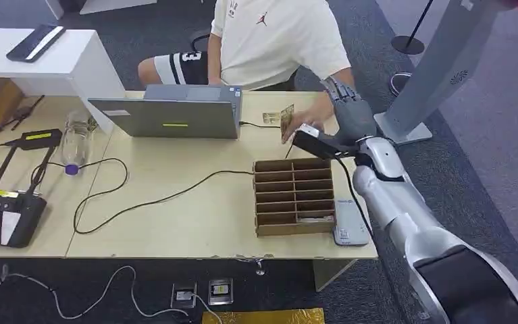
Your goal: Pass the card to the sensor for recognition and then transmit it.
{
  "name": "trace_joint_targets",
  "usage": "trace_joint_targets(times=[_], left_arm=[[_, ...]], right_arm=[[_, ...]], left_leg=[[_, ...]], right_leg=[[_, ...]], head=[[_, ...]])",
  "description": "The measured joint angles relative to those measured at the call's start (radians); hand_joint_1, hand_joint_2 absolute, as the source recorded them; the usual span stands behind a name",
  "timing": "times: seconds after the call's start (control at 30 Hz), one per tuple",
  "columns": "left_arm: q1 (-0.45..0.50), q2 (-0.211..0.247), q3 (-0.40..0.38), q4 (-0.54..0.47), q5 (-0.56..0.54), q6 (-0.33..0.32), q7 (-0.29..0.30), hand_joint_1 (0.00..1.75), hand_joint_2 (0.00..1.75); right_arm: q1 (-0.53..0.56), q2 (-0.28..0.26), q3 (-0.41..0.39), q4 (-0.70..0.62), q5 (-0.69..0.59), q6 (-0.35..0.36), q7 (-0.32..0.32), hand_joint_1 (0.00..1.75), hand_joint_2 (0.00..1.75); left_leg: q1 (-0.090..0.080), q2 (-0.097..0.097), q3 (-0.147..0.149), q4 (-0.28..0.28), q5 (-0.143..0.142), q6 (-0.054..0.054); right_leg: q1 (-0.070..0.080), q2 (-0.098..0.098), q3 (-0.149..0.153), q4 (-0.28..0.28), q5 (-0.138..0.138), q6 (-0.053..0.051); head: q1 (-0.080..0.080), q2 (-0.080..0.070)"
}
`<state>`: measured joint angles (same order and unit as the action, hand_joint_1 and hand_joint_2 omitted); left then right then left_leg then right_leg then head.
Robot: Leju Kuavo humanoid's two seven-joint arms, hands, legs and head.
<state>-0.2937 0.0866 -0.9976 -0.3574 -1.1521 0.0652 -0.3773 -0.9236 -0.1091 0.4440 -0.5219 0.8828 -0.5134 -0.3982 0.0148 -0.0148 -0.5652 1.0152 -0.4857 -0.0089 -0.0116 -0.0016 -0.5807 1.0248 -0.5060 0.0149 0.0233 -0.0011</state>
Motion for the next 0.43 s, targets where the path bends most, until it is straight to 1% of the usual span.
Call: trace_joint_targets(times=[0.07, 0.17, 0.23, 0.37, 0.43], left_arm=[[0.0, 0.001, 0.0, 0.0, 0.005, 0.002, 0.0, 0.0, 0.0], [0.004, 0.005, 0.0, 0.0, 0.016, 0.006, 0.0, 0.0, 0.0], [0.007, 0.008, 0.0, 0.0, 0.026, 0.01, 0.0, 0.0, 0.0], [0.014, 0.016, 0.001, 0.002, 0.05, 0.023, 0.006, 0.0, 0.0], [0.02, 0.019, 0.002, 0.003, 0.063, 0.034, 0.01, 0.0, 0.0]], right_arm=[[-0.008, -0.012, -0.004, 0.0, -0.025, -0.017, -0.005, 0.0, 1.75], [-0.024, -0.05, -0.029, -0.004, -0.095, -0.066, -0.013, 0.0, 1.75], [-0.03, -0.088, -0.066, -0.015, -0.173, -0.11, -0.022, 0.0, 1.75], [-0.03, -0.155, -0.146, -0.023, -0.299, -0.151, -0.051, 0.0, 1.75], [-0.028, -0.194, -0.195, -0.023, -0.339, -0.172, -0.066, 0.0, 1.75]], left_leg=[[0.0, 0.0, 0.0, 0.0, 0.0, 0.0], [-0.001, 0.0, 0.0, 0.0, 0.0, 0.0], [-0.001, 0.0, 0.0, 0.0, 0.0, 0.0], [-0.001, 0.0, 0.0, 0.001, 0.0, 0.0], [-0.001, 0.0, 0.0, 0.001, 0.0, 0.001]], right_leg=[[0.0, -0.001, 0.0, 0.0, 0.0, 0.0], [-0.001, -0.001, 0.0, 0.0, 0.0, 0.0], [-0.001, -0.001, 0.0, -0.001, 0.0, 0.0], [-0.001, 0.0, 0.0, -0.001, 0.0, 0.0], [-0.001, -0.001, 0.0, -0.001, 0.0, 0.0]], head=[[0.0, 0.0], [0.0, 0.0], [0.001, 0.0], [0.0, 0.0], [0.0, 0.0]])
